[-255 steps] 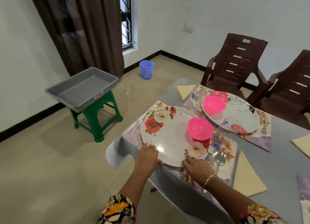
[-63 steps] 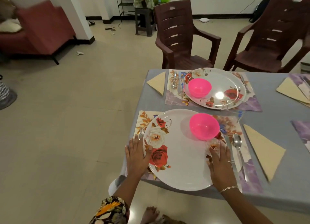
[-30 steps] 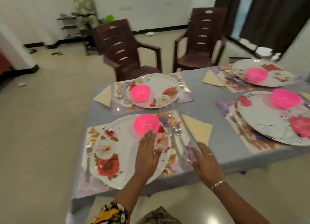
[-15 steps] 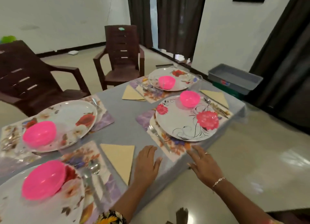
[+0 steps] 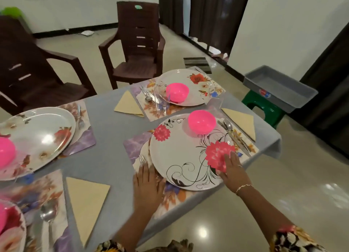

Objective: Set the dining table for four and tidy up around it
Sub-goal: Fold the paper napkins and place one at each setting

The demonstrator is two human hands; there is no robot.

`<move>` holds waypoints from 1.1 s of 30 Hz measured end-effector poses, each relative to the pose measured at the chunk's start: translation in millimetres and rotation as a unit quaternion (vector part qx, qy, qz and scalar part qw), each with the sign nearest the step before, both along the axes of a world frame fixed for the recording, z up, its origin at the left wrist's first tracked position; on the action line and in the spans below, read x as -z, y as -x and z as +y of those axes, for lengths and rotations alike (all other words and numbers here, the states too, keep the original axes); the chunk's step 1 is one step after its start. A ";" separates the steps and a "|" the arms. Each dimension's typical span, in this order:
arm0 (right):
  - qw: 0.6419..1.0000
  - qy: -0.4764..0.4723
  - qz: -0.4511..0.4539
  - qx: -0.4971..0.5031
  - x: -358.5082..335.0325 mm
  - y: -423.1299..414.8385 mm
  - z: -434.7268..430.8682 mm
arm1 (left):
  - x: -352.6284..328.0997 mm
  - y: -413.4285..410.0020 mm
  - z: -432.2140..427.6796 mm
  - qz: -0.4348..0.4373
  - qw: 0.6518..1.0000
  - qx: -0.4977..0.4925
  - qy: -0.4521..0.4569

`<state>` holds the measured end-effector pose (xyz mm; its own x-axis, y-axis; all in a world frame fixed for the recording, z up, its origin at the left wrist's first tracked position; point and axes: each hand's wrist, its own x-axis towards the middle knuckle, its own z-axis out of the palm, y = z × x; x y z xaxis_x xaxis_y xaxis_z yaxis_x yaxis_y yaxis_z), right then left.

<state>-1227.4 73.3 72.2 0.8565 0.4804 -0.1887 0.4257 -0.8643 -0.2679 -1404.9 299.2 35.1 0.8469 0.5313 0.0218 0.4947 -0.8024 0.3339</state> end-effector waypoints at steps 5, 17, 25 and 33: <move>0.997 -0.050 0.041 -0.029 7.8 -20.8 -4.8 | 0.0 -6.1 -5.0 0.027 0.999 -0.031 0.005; 0.990 -0.038 0.036 -0.133 10.3 -37.4 -2.8 | -5.0 -11.3 -28.8 0.008 0.994 -0.104 0.034; 0.974 -0.073 -0.064 -0.204 15.5 -84.4 -38.6 | -12.4 -51.5 -63.8 0.027 0.975 -0.216 -0.032; 0.966 0.046 -0.057 -0.248 24.6 -161.3 -62.5 | -23.7 -108.5 -108.7 0.000 0.986 -0.152 -0.066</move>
<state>-1066.1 10.8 47.6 0.5424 0.8231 -0.1680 0.8165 -0.5636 -0.1253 -1296.3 190.5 58.8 0.6496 0.7527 0.1073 0.7188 -0.6540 0.2359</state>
